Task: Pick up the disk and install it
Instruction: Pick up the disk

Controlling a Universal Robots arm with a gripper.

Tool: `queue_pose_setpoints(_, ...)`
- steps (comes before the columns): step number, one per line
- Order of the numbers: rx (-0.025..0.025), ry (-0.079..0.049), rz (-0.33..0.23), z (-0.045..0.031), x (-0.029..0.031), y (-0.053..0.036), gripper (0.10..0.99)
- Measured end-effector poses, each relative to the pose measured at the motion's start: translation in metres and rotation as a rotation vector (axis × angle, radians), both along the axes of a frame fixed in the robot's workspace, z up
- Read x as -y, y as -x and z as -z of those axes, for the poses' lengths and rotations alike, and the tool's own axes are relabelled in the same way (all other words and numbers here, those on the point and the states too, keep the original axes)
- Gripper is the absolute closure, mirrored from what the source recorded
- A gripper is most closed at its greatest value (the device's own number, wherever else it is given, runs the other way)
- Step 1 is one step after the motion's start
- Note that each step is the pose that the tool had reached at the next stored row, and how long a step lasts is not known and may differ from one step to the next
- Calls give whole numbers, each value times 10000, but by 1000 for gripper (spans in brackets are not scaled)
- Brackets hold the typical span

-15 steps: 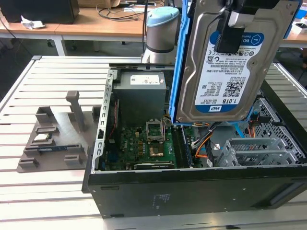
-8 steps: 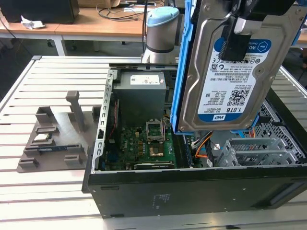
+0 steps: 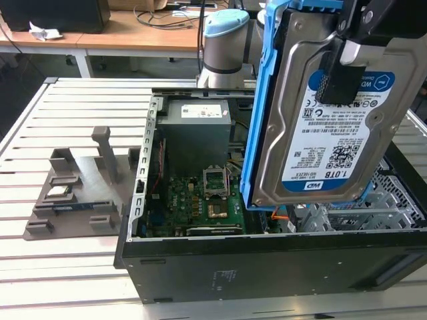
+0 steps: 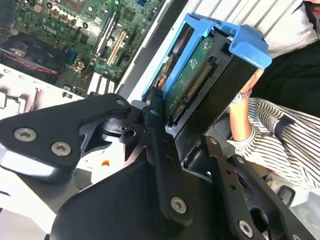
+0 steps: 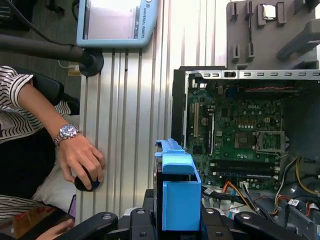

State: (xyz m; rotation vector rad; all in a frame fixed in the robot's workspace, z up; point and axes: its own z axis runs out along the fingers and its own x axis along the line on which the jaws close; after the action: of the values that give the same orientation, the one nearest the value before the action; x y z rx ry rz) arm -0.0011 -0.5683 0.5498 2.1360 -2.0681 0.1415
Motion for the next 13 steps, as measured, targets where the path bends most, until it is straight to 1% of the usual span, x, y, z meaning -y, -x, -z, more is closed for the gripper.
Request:
queue_pose_setpoints(1,1,1,0,18,7,0,725)
queue_pose_setpoints(4,1,-9,0,114,8,-1,725)
queue_pose_setpoints(6,1,-16,0,152,8,-1,725)
queue_pose_setpoints(8,1,-18,0,233,8,-3,725)
queue_pose_setpoints(10,1,-17,0,277,8,-3,725)
queue_pose_setpoints(12,1,-18,0,339,8,-4,725)
queue_pose_setpoints(13,0,-18,1,356,8,-3,725)
